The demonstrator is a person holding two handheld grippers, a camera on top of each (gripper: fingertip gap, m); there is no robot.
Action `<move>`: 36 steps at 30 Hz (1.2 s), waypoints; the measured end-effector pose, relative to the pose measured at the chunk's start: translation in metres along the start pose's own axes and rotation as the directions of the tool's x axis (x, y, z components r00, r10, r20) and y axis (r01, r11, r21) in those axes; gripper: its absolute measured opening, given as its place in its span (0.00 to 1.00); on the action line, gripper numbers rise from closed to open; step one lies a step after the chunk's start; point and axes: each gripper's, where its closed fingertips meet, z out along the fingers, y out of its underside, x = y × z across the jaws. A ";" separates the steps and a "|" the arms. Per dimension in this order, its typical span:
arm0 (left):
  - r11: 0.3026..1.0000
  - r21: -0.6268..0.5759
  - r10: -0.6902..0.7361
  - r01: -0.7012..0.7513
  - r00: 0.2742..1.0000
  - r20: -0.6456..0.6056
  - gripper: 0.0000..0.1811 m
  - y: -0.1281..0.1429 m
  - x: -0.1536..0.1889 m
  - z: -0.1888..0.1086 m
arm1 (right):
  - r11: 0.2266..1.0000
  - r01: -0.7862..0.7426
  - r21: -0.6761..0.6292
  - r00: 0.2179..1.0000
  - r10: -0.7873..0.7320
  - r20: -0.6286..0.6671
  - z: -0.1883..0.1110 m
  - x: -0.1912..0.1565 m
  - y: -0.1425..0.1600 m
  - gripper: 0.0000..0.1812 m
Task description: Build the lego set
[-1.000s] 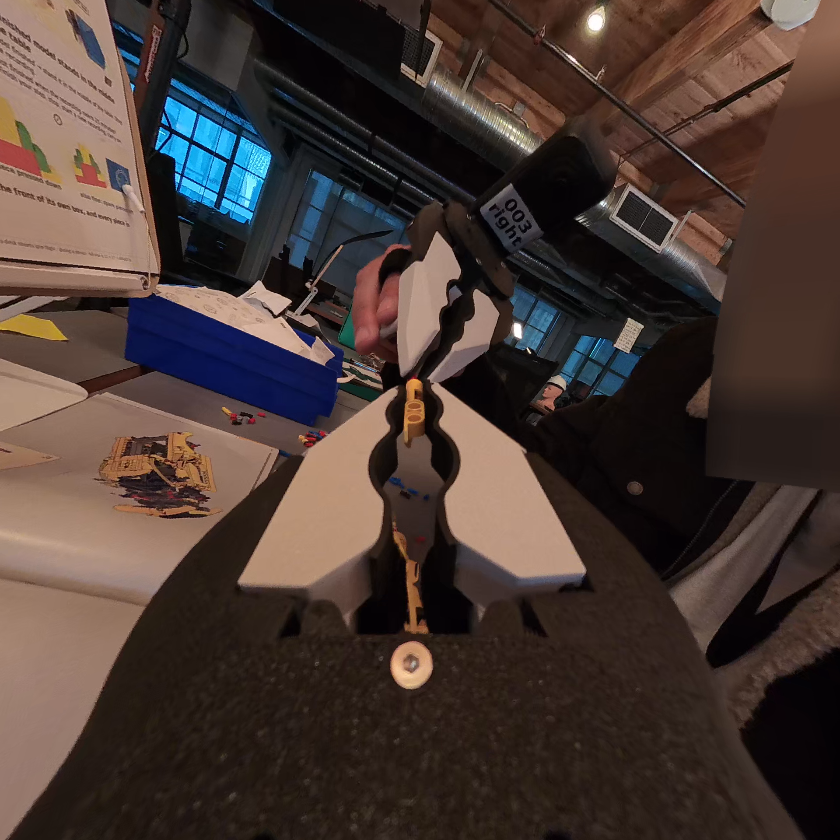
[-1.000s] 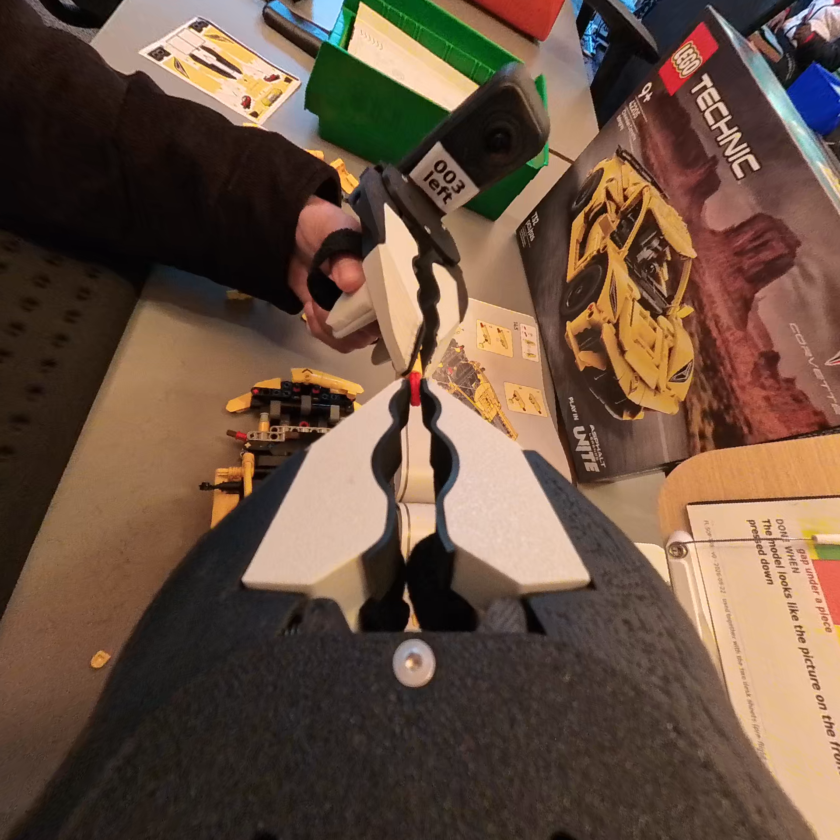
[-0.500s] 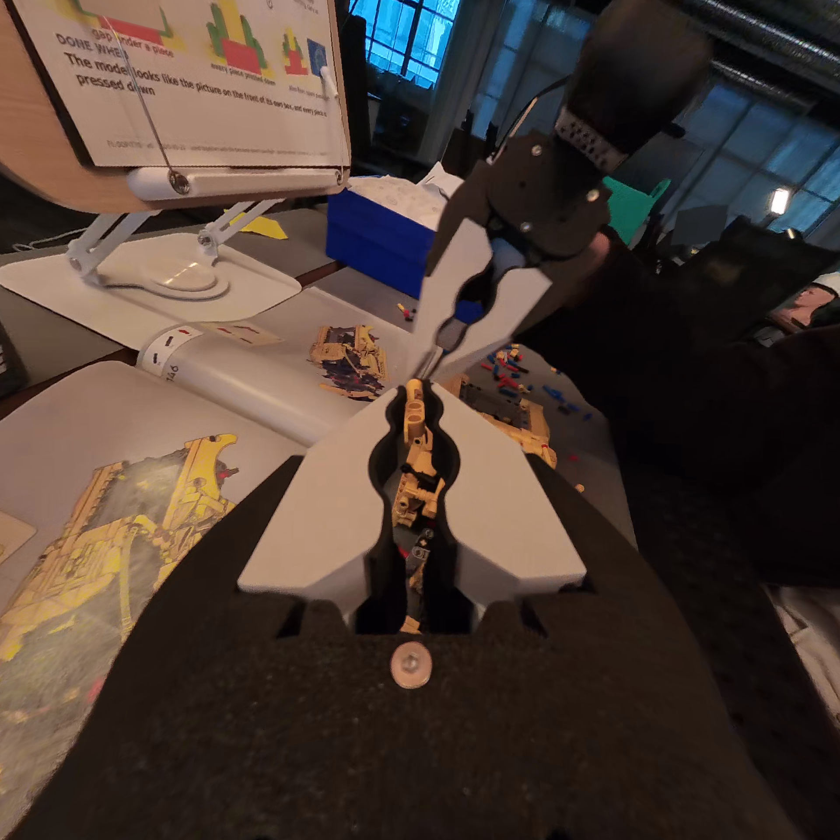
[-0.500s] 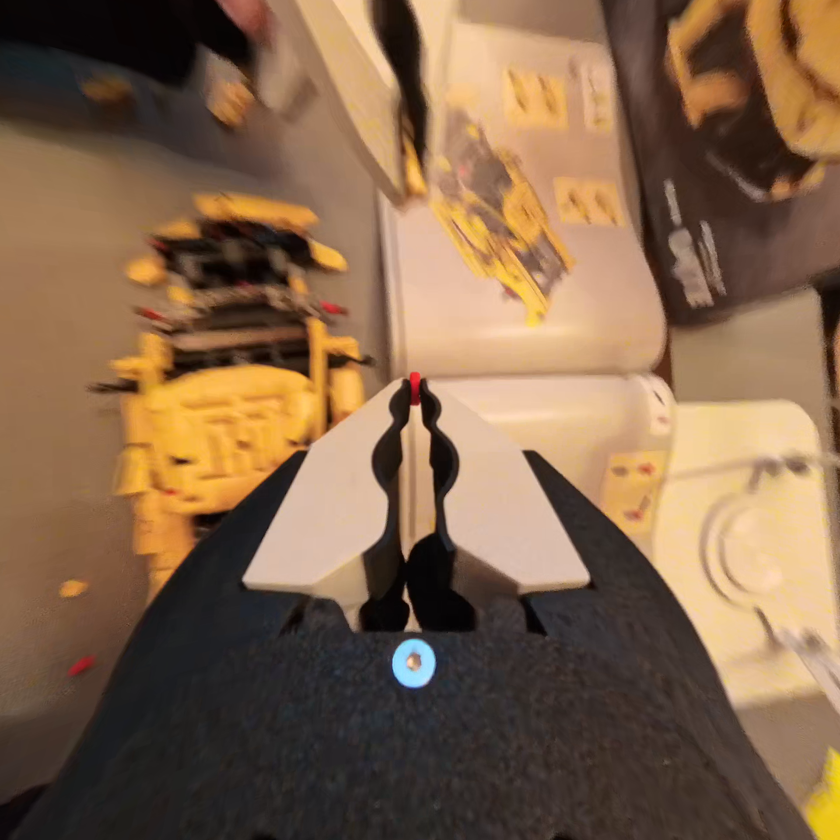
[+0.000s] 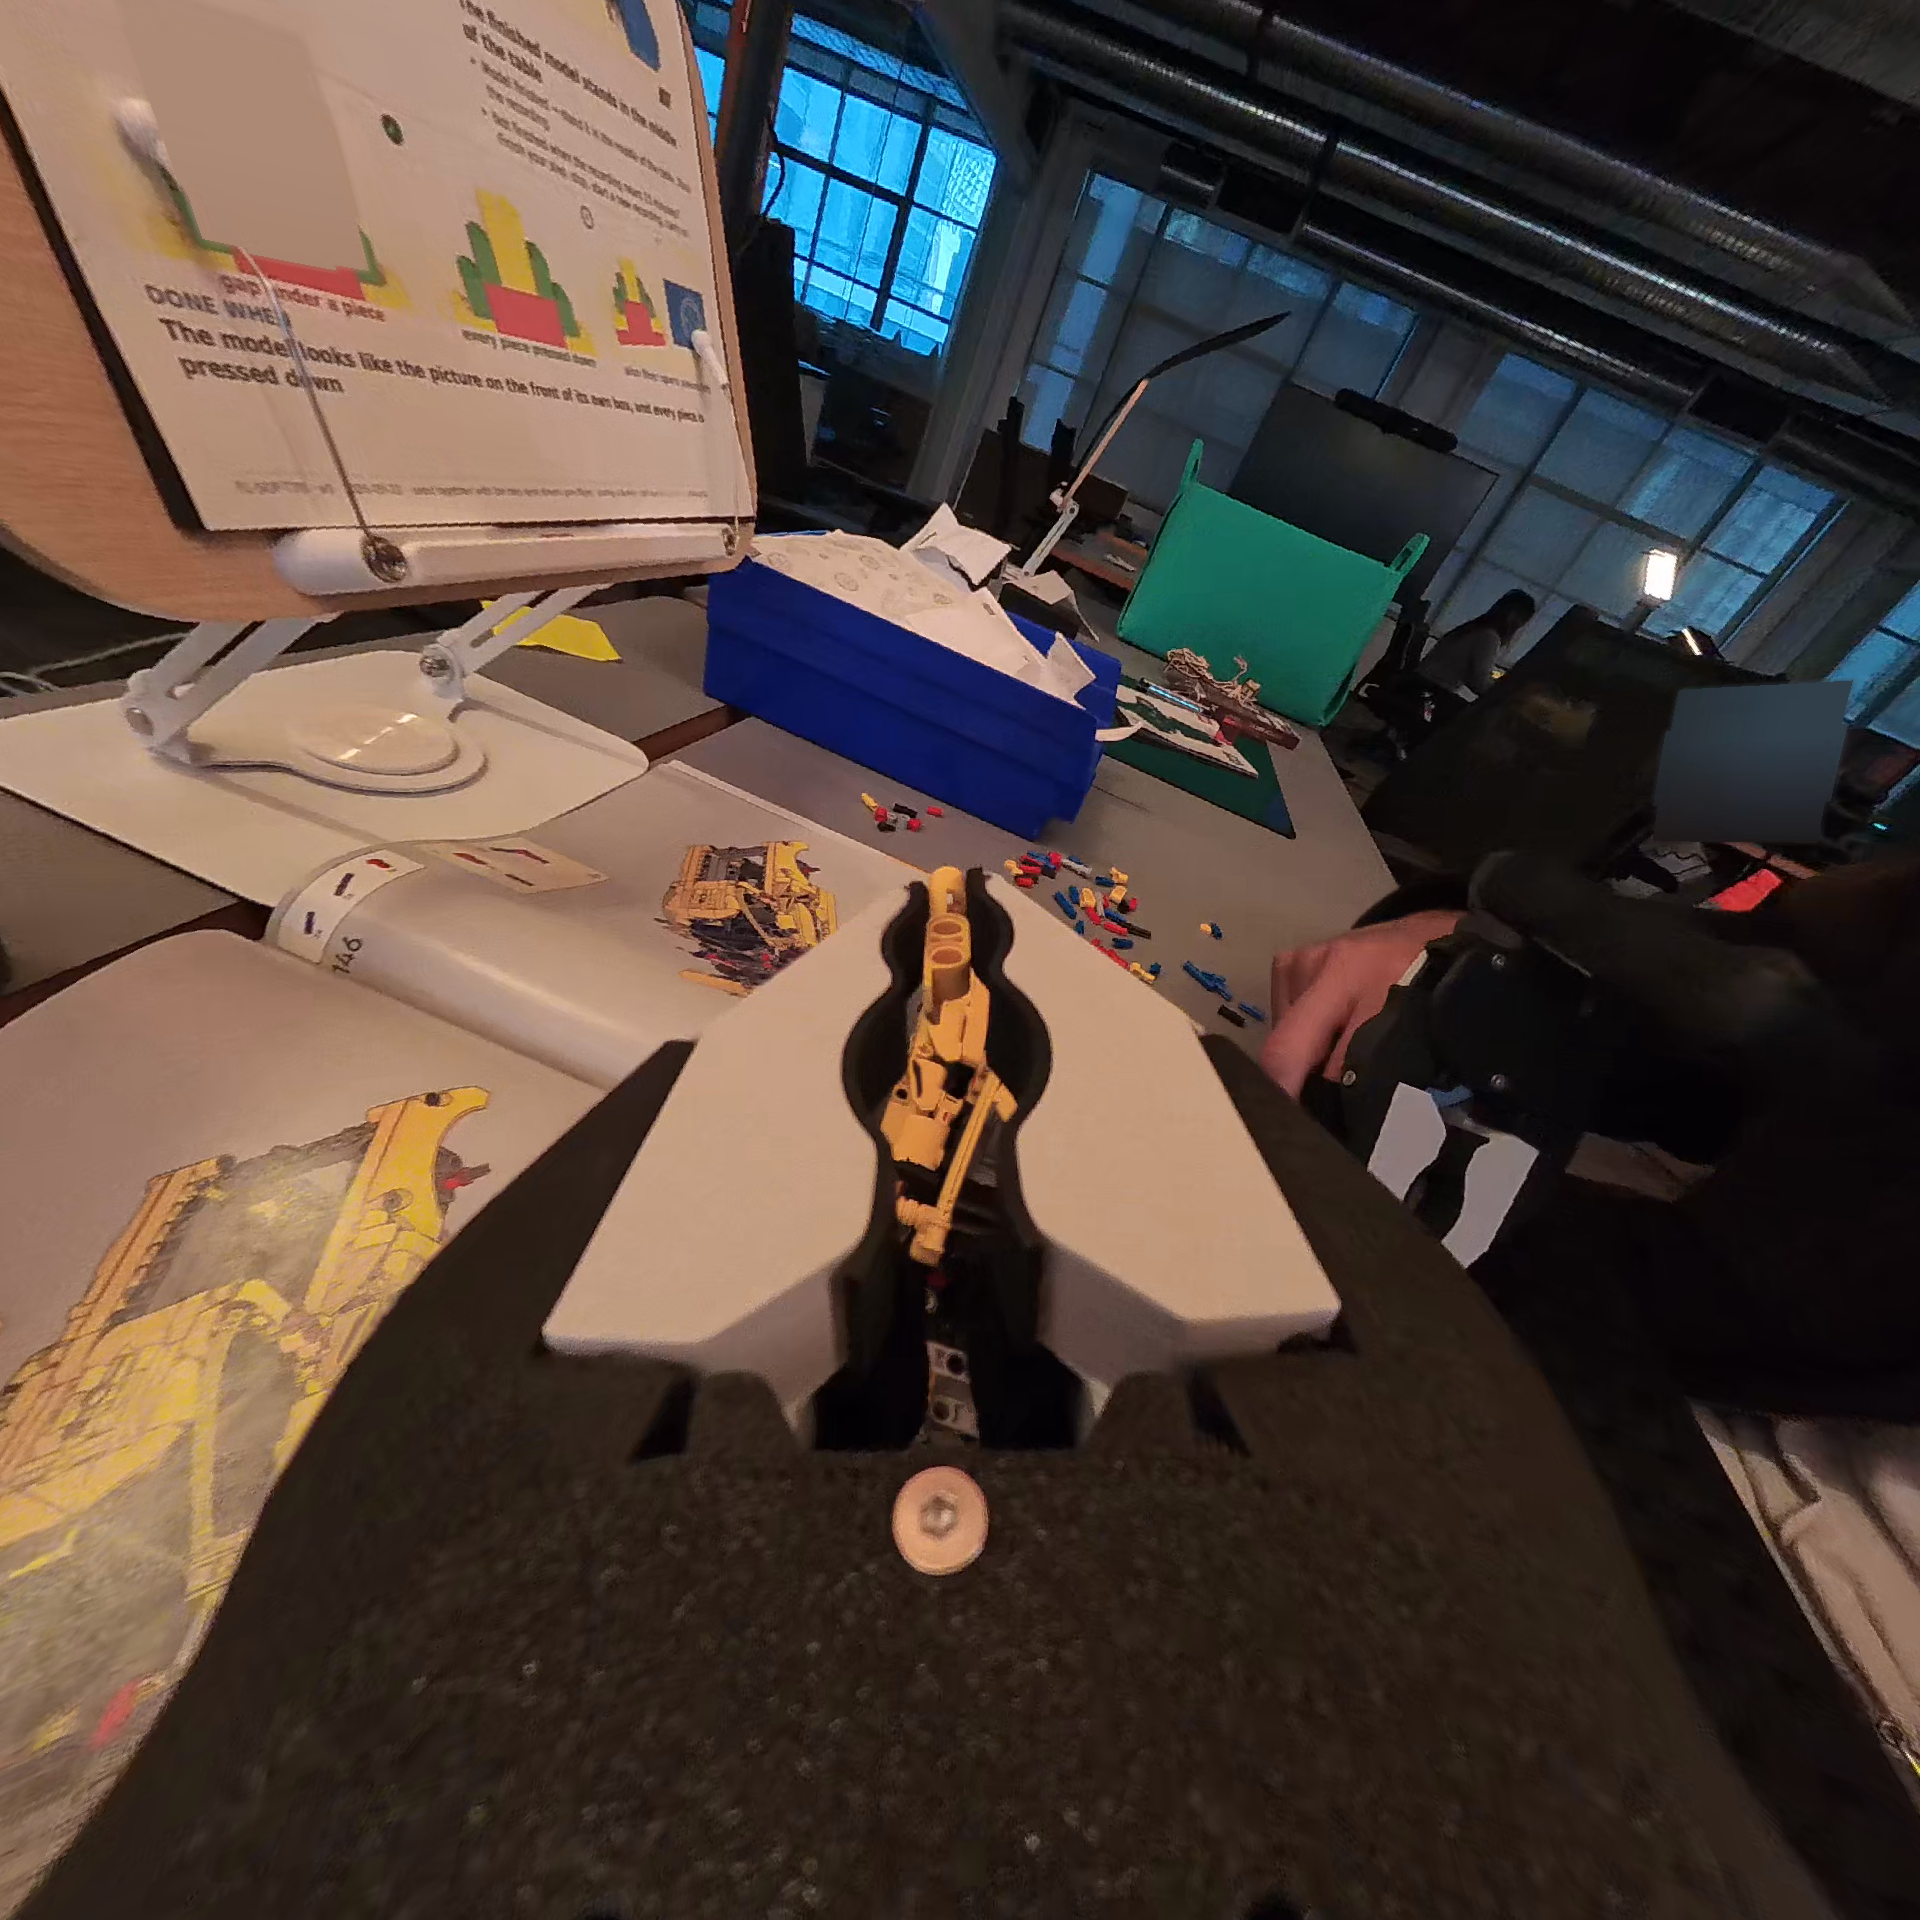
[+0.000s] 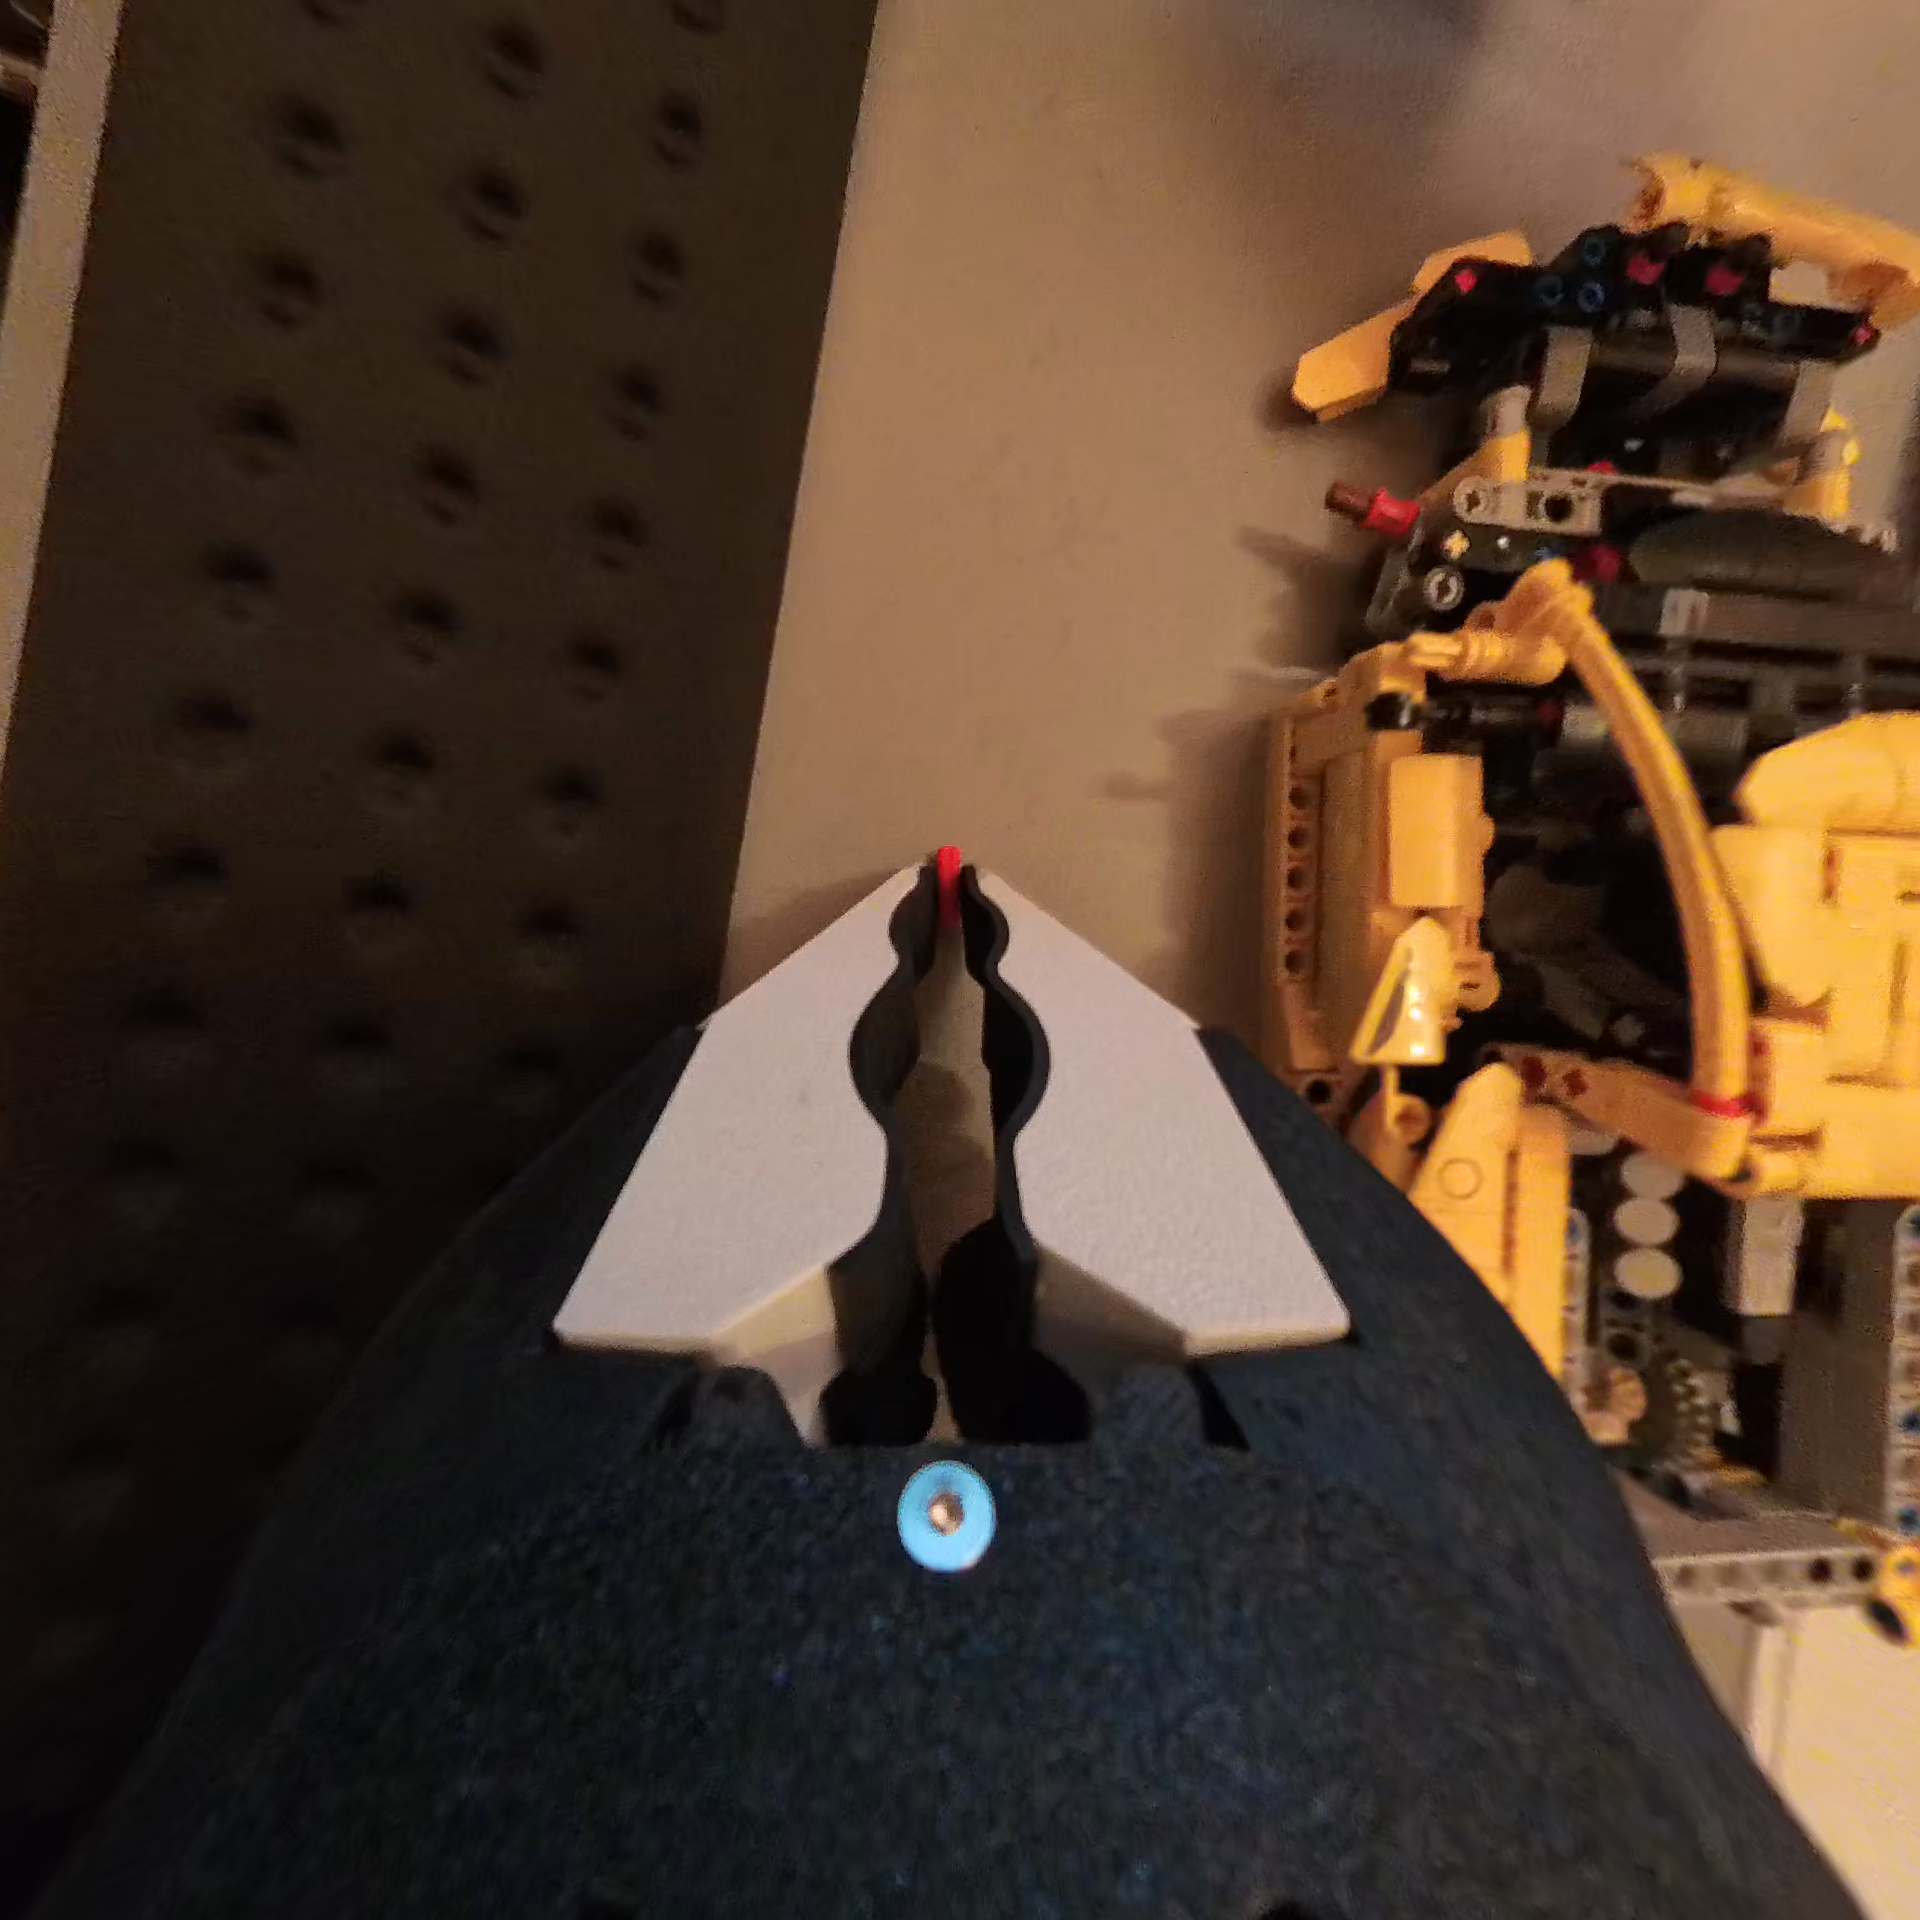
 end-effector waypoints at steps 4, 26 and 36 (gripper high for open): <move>1.000 -0.003 -0.005 0.005 1.000 -0.007 0.04 0.003 0.001 0.002 | 0.995 -0.050 0.088 0.999 0.050 -0.008 0.001 0.000 0.001 0.03; 0.996 0.083 0.042 -0.015 0.940 -0.340 0.04 -0.007 0.065 -0.002 | 0.964 0.106 0.244 0.920 -0.003 -0.391 -0.118 0.115 -0.075 0.01; 0.996 0.087 0.046 -0.017 0.938 -0.345 0.04 -0.008 0.066 -0.001 | 0.981 0.159 0.112 0.910 -0.102 -0.401 -0.120 0.164 -0.110 0.01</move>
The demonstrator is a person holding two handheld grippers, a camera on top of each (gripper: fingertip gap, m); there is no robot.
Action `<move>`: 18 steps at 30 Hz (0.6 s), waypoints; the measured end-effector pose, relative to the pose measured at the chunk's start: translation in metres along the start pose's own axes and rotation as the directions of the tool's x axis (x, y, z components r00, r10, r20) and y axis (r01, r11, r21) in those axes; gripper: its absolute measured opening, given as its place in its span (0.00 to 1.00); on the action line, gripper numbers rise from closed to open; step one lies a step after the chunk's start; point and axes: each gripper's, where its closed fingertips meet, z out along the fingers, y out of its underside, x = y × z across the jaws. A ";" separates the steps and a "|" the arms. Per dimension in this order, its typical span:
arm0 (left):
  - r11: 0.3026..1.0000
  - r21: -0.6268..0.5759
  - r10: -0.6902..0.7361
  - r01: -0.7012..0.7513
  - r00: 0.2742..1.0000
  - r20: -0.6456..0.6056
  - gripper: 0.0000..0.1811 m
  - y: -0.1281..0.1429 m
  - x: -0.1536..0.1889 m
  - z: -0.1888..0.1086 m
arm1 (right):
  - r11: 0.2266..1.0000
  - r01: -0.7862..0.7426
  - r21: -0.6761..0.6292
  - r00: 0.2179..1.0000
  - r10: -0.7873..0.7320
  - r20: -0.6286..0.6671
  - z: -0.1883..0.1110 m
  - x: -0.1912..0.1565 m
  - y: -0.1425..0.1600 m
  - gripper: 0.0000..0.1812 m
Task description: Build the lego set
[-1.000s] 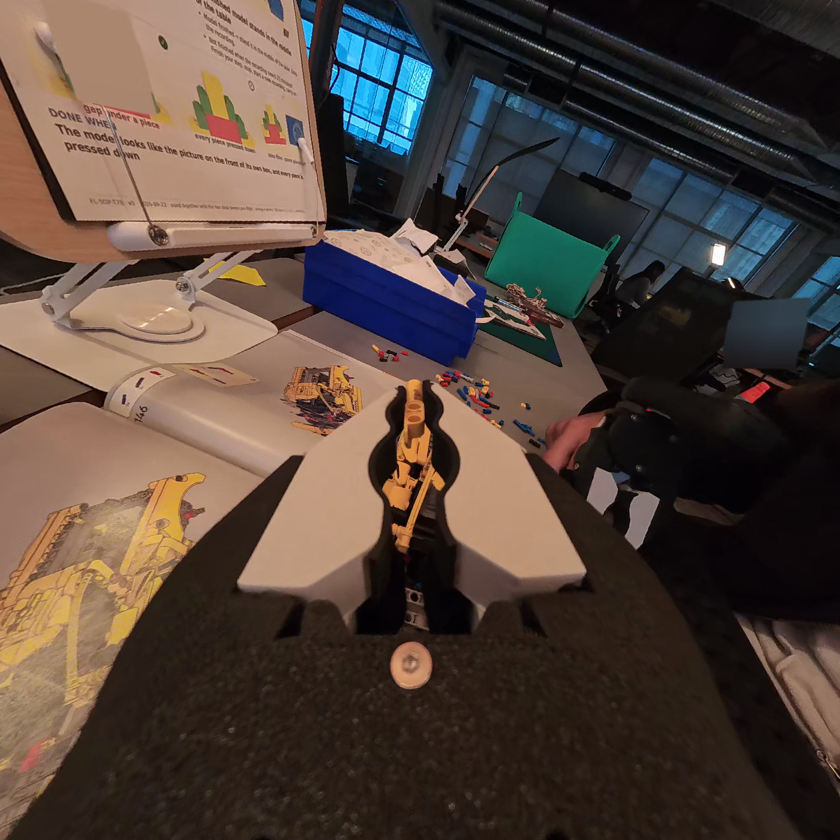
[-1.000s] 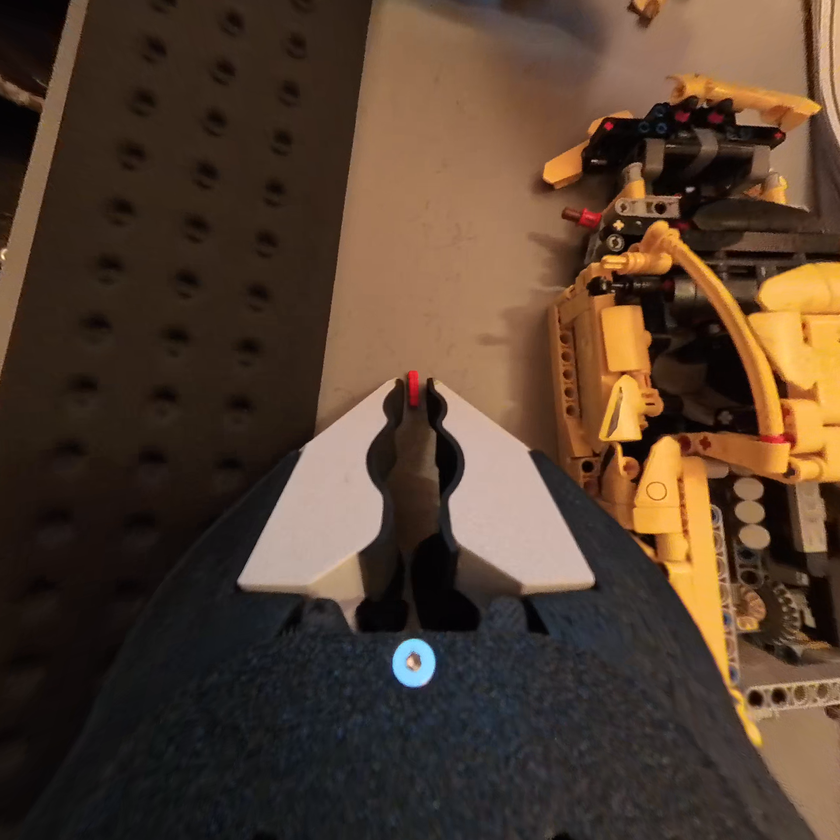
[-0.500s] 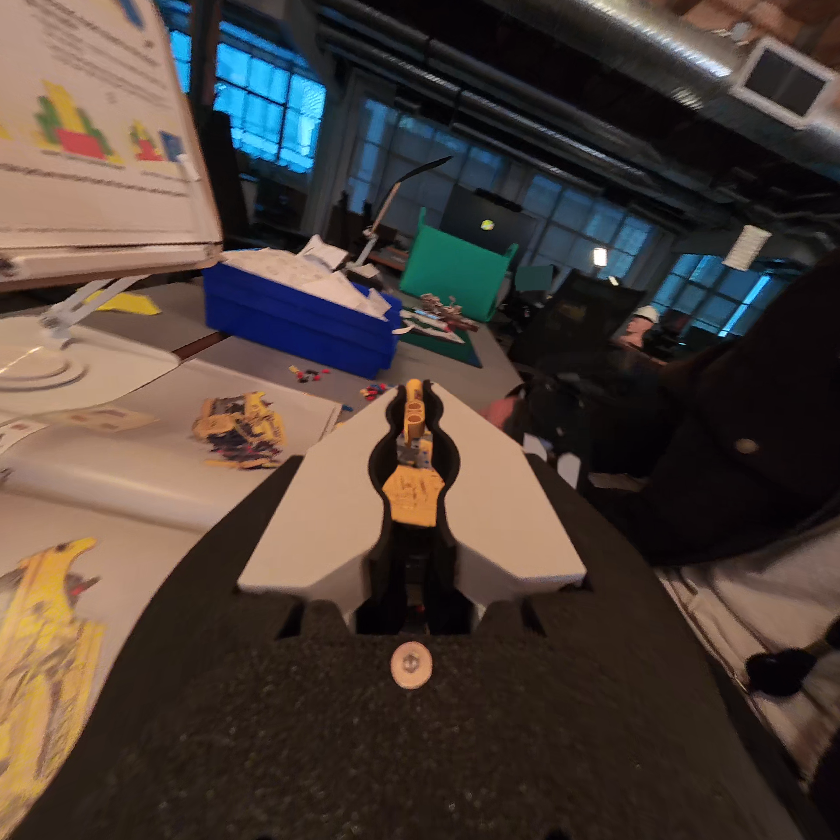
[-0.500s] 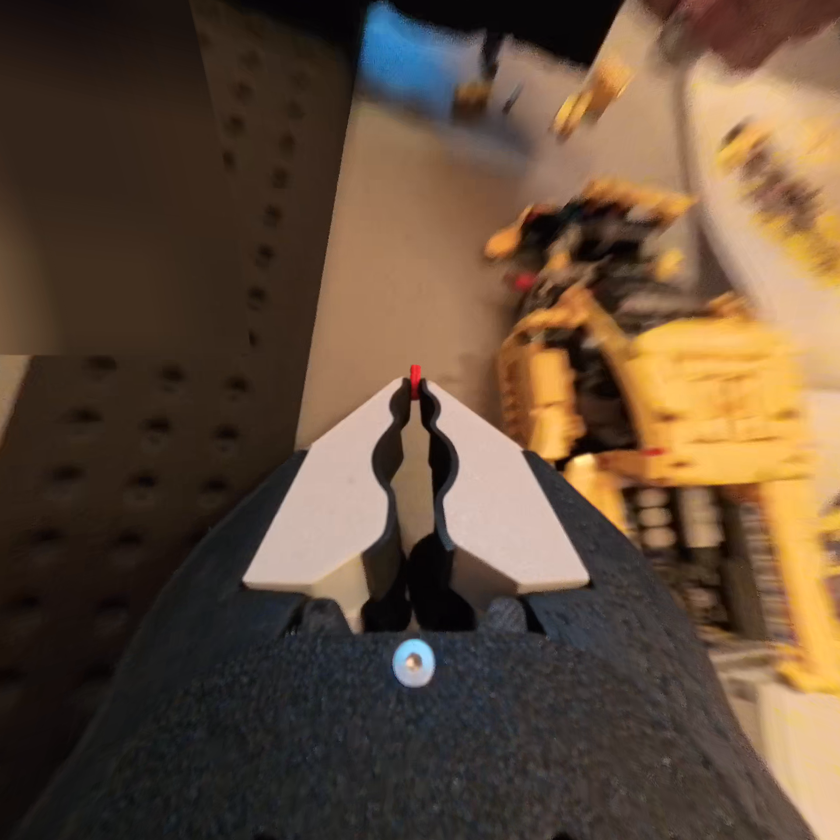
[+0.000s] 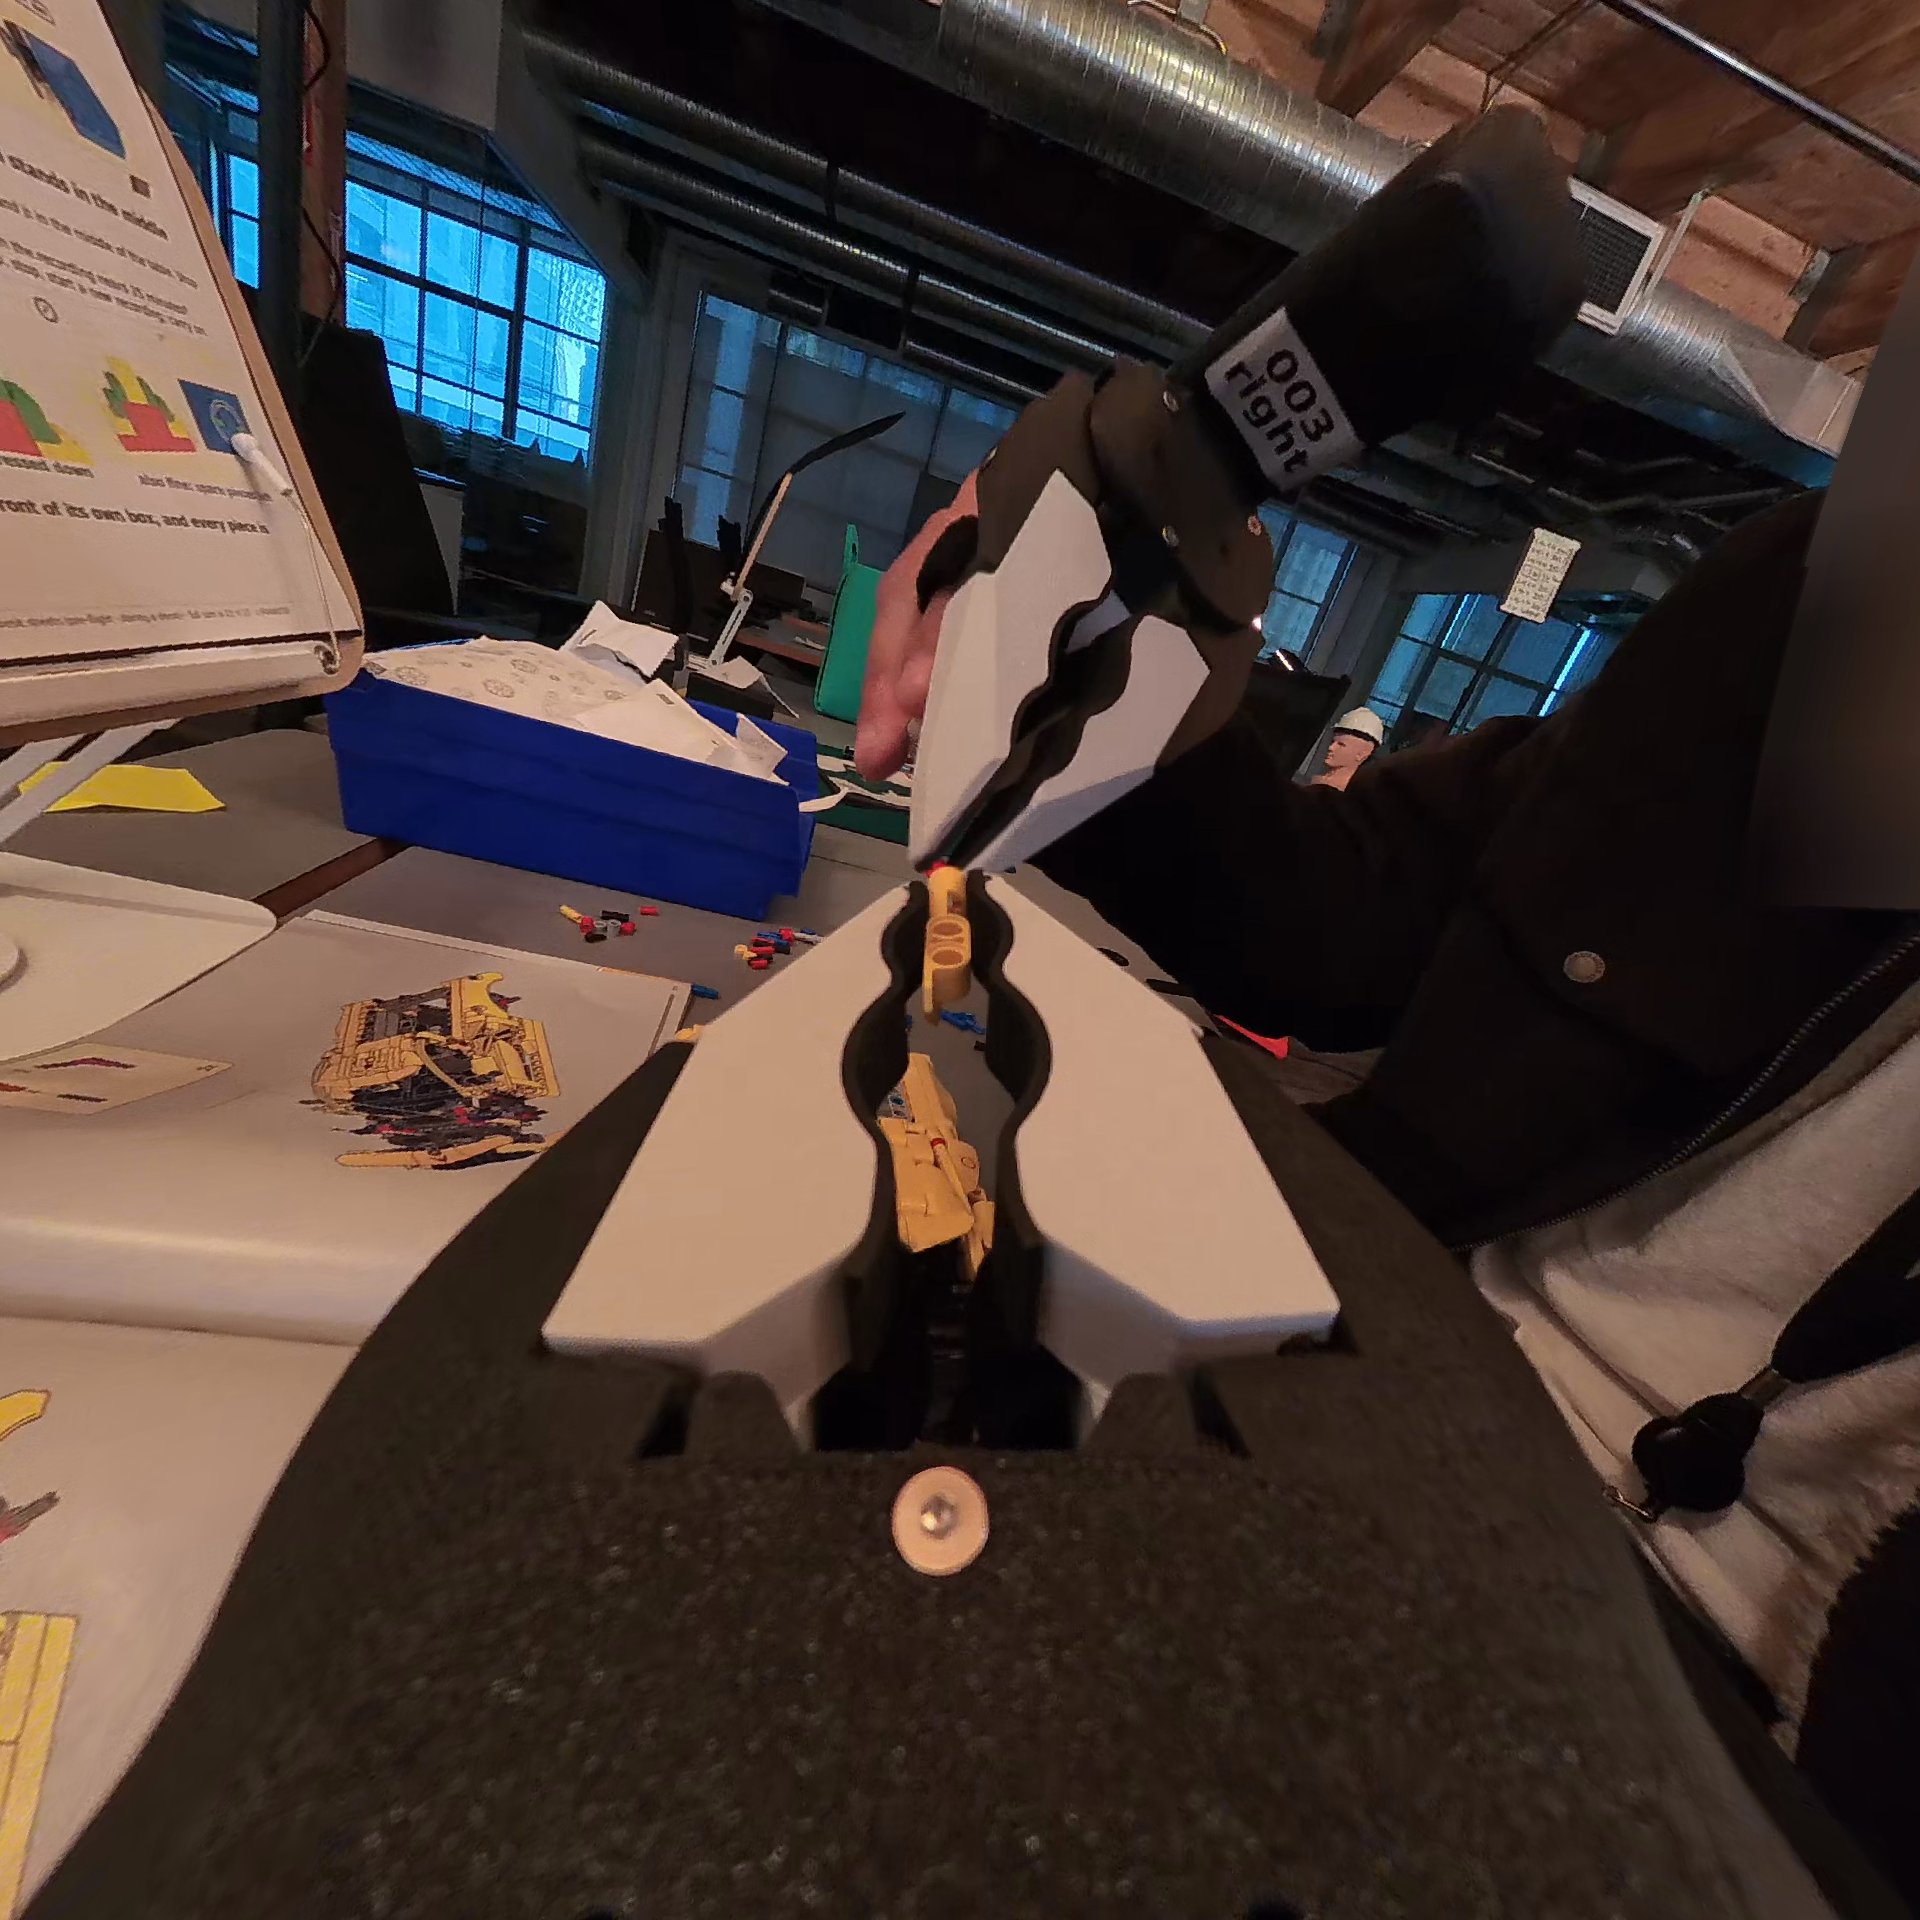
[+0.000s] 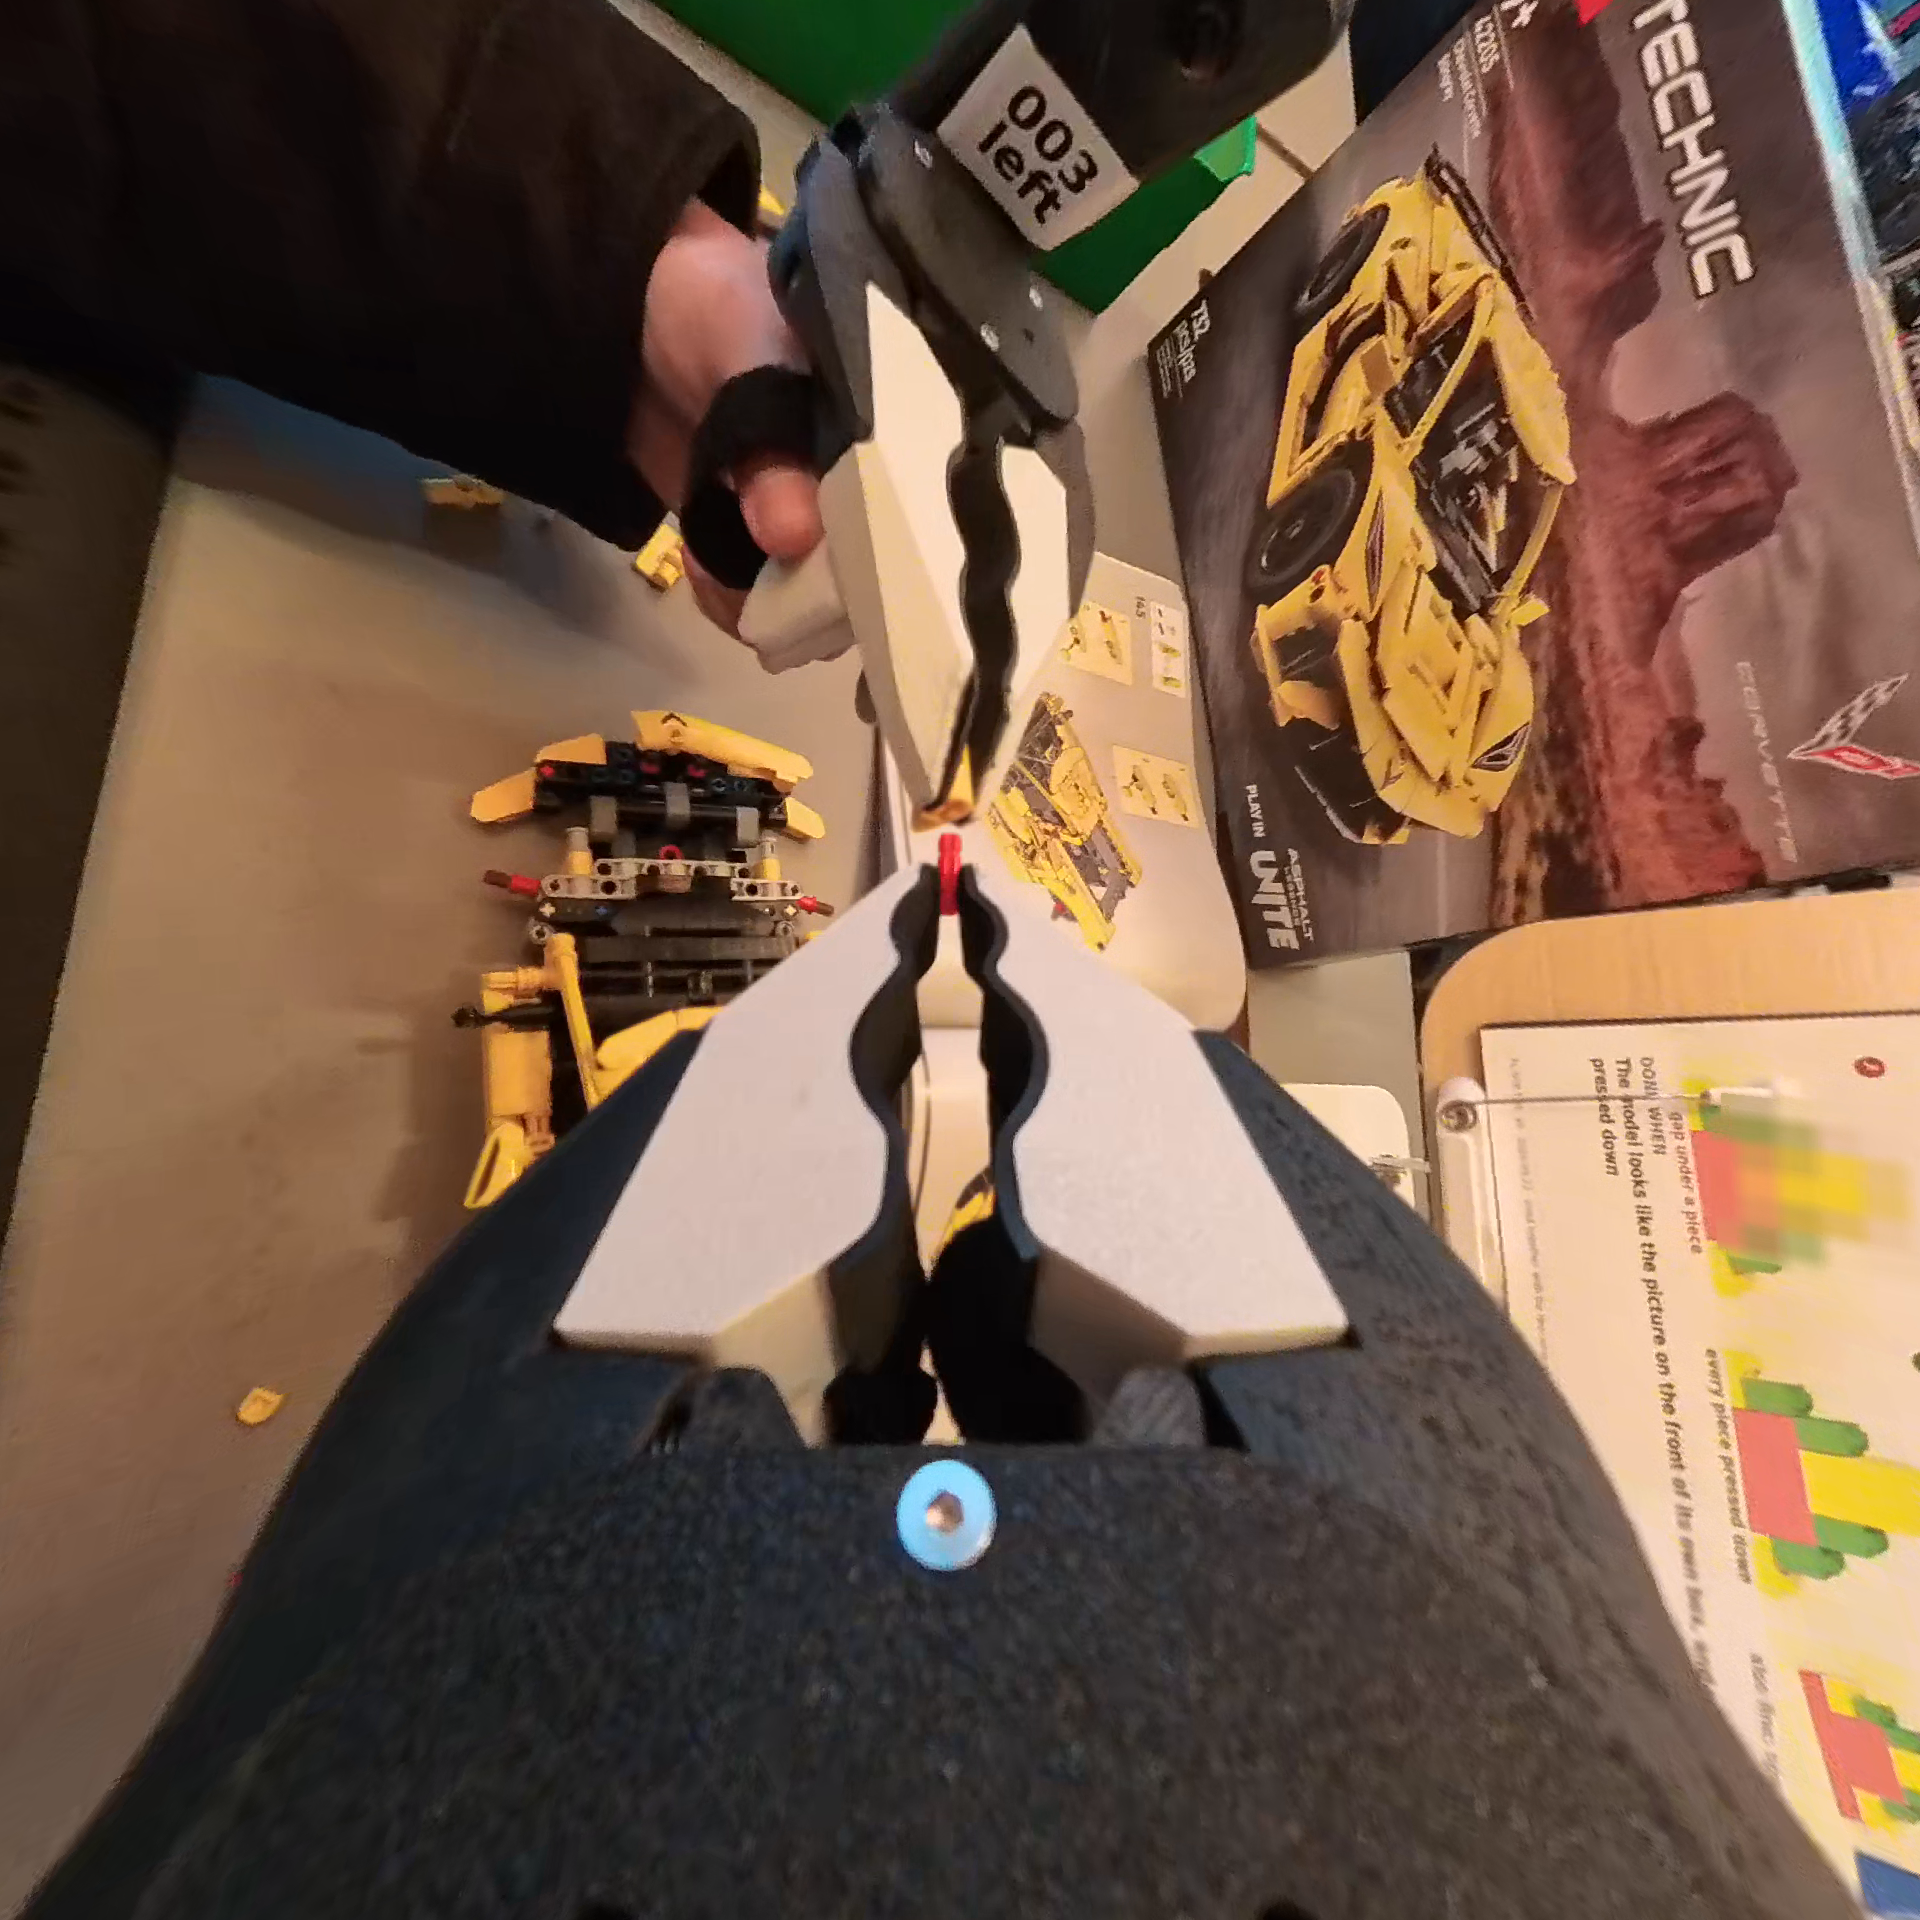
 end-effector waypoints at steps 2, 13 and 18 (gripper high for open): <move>1.000 -0.008 0.000 0.000 1.000 0.001 0.04 0.001 0.000 0.000 | 1.000 0.020 -0.010 1.000 -0.020 -0.005 0.003 -0.001 -0.002 0.01; 0.997 -0.064 0.042 -0.040 0.998 0.040 0.04 0.007 -0.003 0.001 | 0.995 0.044 -0.085 0.999 -0.043 0.020 0.004 -0.002 0.000 0.01; 0.986 -0.112 0.129 -0.121 0.990 0.064 0.04 0.012 -0.003 0.004 | 0.992 0.022 -0.121 0.997 -0.013 0.079 0.007 -0.006 0.005 0.01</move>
